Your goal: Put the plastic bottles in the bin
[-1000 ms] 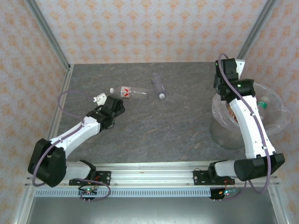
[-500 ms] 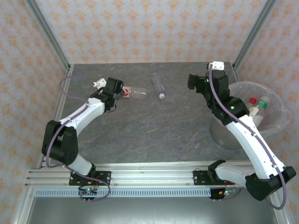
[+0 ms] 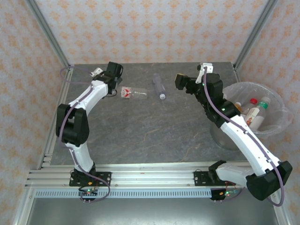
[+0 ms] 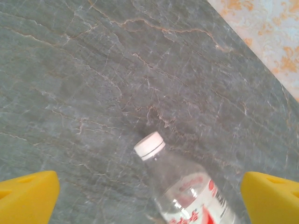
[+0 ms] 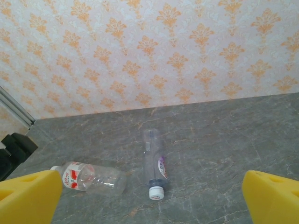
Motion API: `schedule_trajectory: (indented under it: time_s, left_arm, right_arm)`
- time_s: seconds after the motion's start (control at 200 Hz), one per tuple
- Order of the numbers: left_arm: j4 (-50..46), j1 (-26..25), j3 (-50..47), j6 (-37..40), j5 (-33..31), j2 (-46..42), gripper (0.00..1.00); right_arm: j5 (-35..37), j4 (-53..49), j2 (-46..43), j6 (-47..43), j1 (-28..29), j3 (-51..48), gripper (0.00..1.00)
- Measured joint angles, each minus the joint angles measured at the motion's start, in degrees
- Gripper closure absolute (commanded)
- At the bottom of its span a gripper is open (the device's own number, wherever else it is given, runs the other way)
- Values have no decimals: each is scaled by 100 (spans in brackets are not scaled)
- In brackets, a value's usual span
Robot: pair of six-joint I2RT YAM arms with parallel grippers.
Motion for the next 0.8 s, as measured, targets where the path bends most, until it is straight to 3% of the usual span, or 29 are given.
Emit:
schedule_trajectory:
  time_s: [0.185,0.495,0.801]
  left_arm:
    - [-669,144,1080,-693,409,929,0]
    - [-1311,173,1499,-1768,1047,1762,2]
    - [-1325,221,1965,-2361,1152,2245,25]
  right_arm:
    - [-11,7,-155,50,0,-197,1]
    - [9,0,-382,48,0,-247,1]
    - [55,-63,-382,4,0,-256,1]
